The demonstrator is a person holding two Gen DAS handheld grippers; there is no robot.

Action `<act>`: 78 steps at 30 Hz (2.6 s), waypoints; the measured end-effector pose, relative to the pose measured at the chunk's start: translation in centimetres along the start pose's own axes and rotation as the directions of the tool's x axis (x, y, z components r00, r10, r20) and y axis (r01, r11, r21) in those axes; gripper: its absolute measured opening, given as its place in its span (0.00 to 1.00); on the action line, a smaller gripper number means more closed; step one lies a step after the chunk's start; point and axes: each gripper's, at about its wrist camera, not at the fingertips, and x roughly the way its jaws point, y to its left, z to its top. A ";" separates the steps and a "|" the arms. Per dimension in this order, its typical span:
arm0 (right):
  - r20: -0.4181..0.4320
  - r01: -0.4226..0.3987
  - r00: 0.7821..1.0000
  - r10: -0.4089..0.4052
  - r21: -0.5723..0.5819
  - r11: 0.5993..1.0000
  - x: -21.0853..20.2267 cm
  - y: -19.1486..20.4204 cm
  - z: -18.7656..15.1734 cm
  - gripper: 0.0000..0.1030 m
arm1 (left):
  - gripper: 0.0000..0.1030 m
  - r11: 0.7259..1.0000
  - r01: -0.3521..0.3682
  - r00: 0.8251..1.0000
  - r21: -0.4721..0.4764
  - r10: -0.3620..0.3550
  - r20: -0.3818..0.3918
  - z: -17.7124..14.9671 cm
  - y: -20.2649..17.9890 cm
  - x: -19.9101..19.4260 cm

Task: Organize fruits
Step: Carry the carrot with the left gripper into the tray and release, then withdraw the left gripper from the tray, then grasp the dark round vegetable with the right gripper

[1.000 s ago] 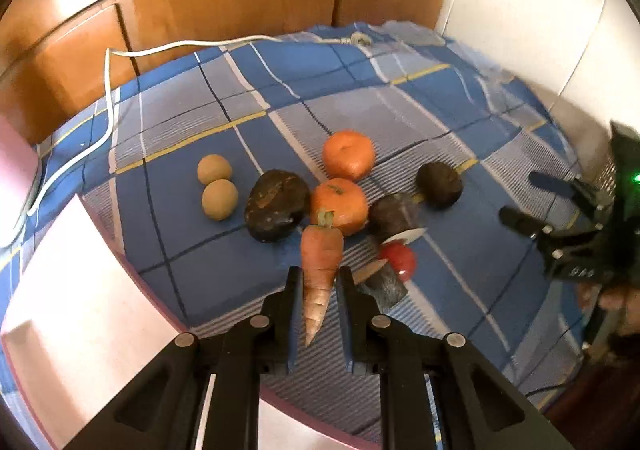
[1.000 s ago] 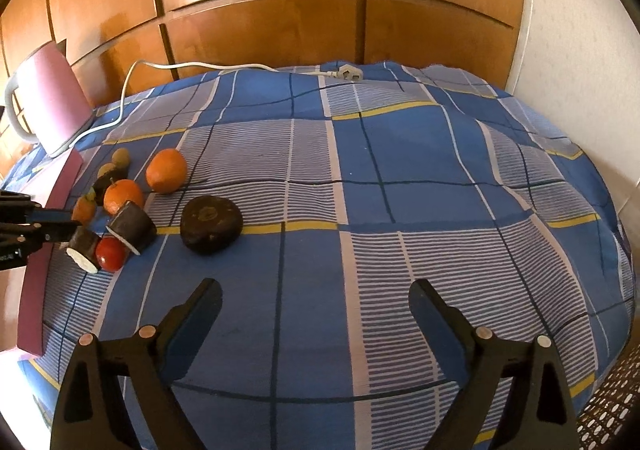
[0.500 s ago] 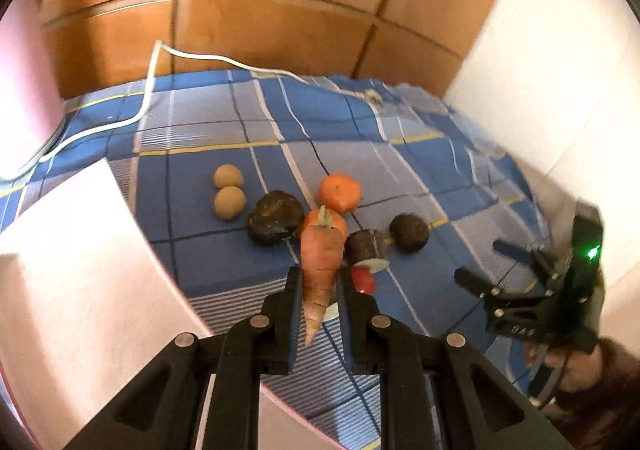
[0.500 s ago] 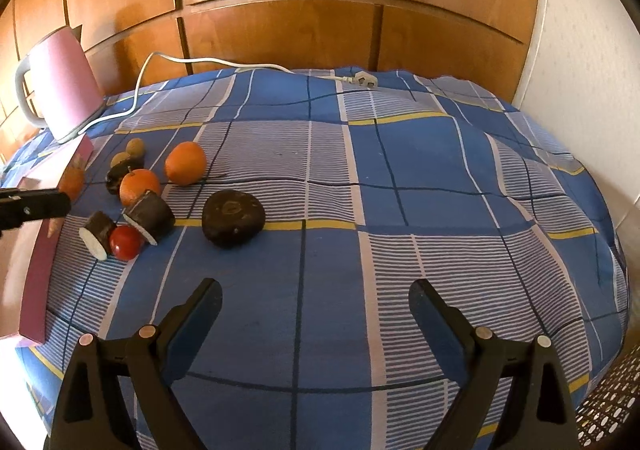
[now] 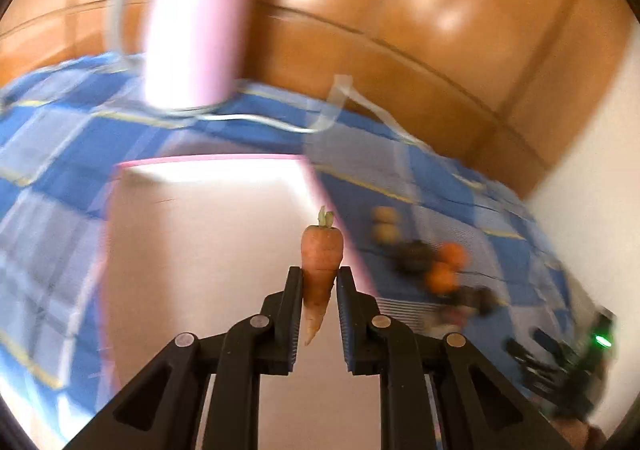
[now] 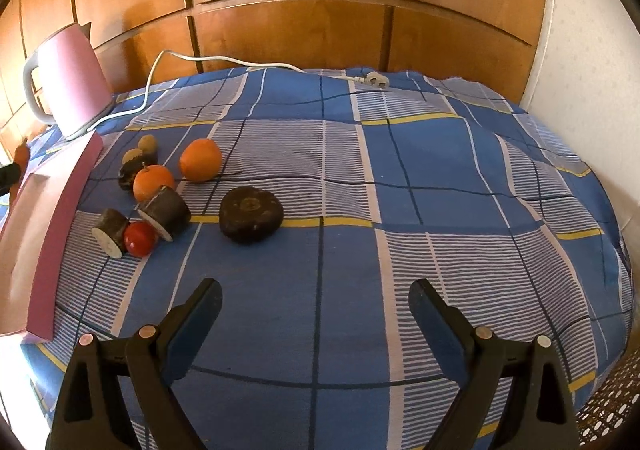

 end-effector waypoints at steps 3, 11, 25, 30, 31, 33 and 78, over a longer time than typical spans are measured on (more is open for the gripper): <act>-0.003 -0.007 1.000 0.007 -0.002 1.000 0.0 0.2 0.0 0.93 | 0.17 0.991 -0.127 0.992 -0.049 0.126 -0.015 -0.2 2.0 0.5; -0.017 -0.039 0.999 0.039 -0.009 0.999 0.3 0.7 0.3 0.90 | 0.42 0.954 -0.257 0.966 -0.155 0.260 -0.003 -2.0 4.7 0.3; -0.041 -0.057 0.998 0.056 -0.011 0.998 1.0 1.0 0.2 0.90 | 0.76 0.903 -0.354 0.924 -0.244 0.378 0.057 -6.6 3.3 -4.9; -0.044 -0.062 0.997 0.061 -0.012 0.998 1.1 1.1 0.0 0.90 | 0.83 0.894 -0.383 0.907 -0.232 0.412 0.087 -7.9 2.5 -6.3; -0.048 -0.062 0.997 0.061 -0.012 0.998 1.2 1.1 0.0 0.90 | 0.85 0.893 -0.386 0.905 -0.230 0.415 0.091 -8.0 2.4 -6.5; -0.052 -0.063 0.997 0.062 -0.012 0.998 1.3 1.2 -0.1 0.90 | 0.86 0.893 -0.388 0.903 -0.229 0.418 0.097 -8.4 2.3 -6.7; -0.024 -0.103 0.995 0.101 -0.093 0.990 3.9 3.3 2.9 0.67 | 1.00 0.949 -0.300 0.941 -0.096 0.311 0.136 -11.1 -2.3 -5.4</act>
